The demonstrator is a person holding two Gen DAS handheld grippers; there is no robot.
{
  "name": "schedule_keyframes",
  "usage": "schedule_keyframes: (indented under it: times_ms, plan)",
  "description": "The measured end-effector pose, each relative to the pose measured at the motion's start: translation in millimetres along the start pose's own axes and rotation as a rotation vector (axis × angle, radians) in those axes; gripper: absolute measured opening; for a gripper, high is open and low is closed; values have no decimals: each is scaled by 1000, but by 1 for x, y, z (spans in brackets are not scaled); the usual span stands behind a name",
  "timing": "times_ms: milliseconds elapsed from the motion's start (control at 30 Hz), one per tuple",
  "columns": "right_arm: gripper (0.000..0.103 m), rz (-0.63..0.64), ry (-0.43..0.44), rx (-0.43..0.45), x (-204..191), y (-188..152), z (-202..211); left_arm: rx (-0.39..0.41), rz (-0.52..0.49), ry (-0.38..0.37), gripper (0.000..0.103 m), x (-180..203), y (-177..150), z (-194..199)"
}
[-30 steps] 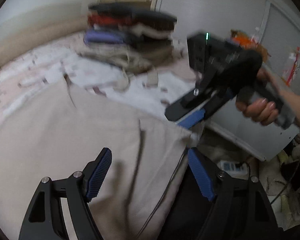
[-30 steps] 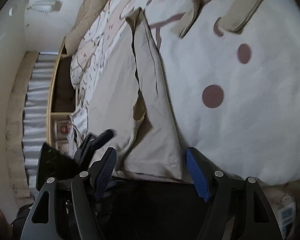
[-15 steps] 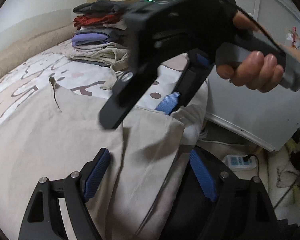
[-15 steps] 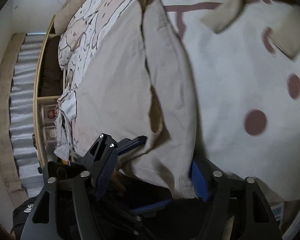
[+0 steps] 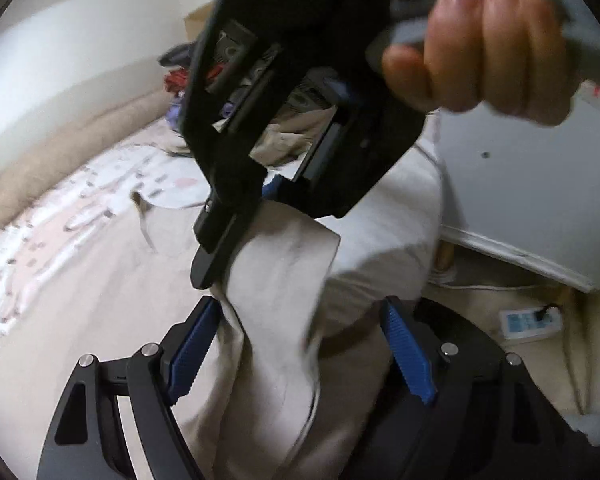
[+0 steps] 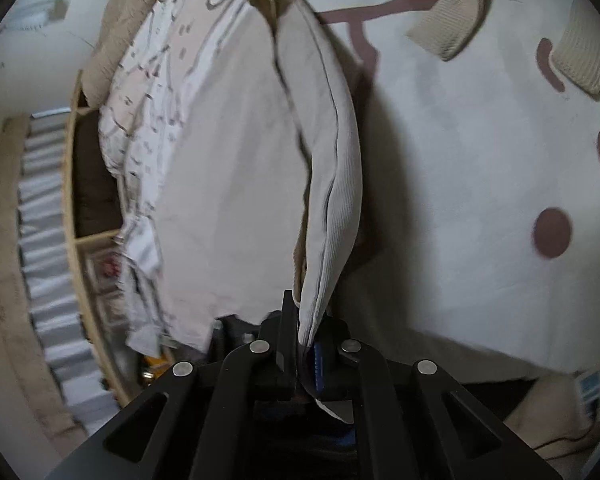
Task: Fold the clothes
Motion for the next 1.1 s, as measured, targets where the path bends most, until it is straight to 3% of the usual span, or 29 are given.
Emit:
schedule_keyframes:
  times_ms: [200,267,300,333,367,433,567,633,700,800,967,1100]
  plan:
    - [7,-31,27,8,-9,0,3,-9,43,87,82,-16,2,-6]
    - [7,-30,24,9,-11,1,2,-13,61,112,66,-22,3,-7]
    - [7,-28,21,10,-12,1,2,-14,70,125,41,-25,3,-8]
    - [7,-26,19,10,-12,1,2,-16,79,138,30,-28,3,-9]
    - [7,-17,12,17,-13,1,3,-18,88,148,27,-31,3,-9]
    - [7,5,-5,31,-14,1,4,-19,111,142,9,-34,1,-8]
    - [9,146,-82,166,-24,9,19,-21,156,129,4,-41,-2,-5]
    - [26,236,-116,244,-33,16,29,-22,178,123,4,-45,-3,-3]
    - [102,343,-172,356,-43,27,41,-23,199,117,4,-48,-5,-2]
    - [103,484,-225,420,-58,43,42,-22,219,109,4,-50,-7,6]
    - [100,510,-246,288,-63,95,9,-12,267,91,4,-56,0,2]
    - [68,509,-284,255,-62,147,-18,-9,297,73,4,-60,4,1]
Point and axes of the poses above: each gripper's, at about its wrist camera, not at the fingertips, and z roughly against the way its jaws point, x to its right, y to its top, the point moved 5 cm from there along -z, roughly the way its jaws point, and after that the axes turned 15 degrees about x, right-handed, at the moved point
